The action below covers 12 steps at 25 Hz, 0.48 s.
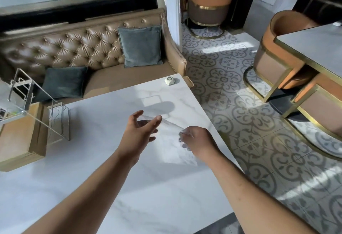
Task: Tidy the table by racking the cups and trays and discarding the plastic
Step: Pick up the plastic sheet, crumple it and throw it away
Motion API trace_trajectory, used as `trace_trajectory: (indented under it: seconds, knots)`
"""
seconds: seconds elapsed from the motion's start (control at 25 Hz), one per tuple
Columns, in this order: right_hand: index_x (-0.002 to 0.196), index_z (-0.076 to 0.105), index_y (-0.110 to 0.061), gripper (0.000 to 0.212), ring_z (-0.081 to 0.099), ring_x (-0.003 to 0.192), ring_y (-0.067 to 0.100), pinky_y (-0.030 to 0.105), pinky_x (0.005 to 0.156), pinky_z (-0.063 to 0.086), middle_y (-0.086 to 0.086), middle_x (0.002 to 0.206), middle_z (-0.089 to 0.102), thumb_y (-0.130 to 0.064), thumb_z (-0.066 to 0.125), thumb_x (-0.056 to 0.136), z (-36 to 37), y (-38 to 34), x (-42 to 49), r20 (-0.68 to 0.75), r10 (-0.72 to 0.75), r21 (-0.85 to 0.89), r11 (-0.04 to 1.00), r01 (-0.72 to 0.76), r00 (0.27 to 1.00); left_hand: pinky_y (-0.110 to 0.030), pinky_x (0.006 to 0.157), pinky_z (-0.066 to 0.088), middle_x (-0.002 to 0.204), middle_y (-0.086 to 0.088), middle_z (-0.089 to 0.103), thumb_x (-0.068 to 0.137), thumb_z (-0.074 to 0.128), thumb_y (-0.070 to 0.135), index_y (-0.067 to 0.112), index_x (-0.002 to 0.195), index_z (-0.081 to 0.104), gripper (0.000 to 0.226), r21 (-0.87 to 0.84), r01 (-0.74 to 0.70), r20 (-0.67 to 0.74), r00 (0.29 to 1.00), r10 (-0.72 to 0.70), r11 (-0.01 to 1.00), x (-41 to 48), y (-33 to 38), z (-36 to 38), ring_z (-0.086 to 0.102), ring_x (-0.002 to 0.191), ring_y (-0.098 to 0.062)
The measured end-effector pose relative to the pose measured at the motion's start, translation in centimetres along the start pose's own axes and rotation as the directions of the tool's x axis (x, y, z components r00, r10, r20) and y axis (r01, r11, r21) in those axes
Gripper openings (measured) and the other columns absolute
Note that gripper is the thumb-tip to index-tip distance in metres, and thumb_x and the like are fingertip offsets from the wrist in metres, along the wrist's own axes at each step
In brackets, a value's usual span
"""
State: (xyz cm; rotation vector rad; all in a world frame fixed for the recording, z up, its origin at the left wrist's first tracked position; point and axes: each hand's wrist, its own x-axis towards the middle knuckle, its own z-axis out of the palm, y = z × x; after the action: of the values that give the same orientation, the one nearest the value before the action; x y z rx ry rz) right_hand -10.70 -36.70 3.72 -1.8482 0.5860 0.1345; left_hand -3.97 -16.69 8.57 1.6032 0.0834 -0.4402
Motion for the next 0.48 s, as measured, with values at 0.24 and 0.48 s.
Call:
trace_trajectory:
  seconds: [0.24,0.48]
  knots:
    - [0.099,0.071,-0.009,0.005,0.075,0.069,0.028,0.034,0.061,0.061,0.013,0.091,0.079,-0.011,0.07,0.095,-7.0,2.2,-0.4,0.258,0.094,0.513,0.83,-0.218,0.962,-0.045,0.112,0.044,0.148,0.002,0.05,0.059,0.081,0.077,0.023,0.156,0.037,0.119,0.184,0.173,0.069,0.98,-0.188,0.968,-0.5,-2.2,4.0,0.057,0.132,-0.02]
    - [0.105,0.071,-0.013,0.017,0.053,0.048,0.021,0.027,0.05,0.047,0.007,0.071,0.067,-0.016,0.055,0.102,-9.6,3.5,-1.5,0.22,0.152,0.489,0.837,-0.244,0.964,-0.024,0.054,0.048,0.086,0.0,0.078,0.09,0.069,0.033,0.025,0.097,0.084,0.018,0.112,0.266,0.173,0.944,-0.282,0.957,-0.3,-3.0,5.8,0.06,0.056,-0.011]
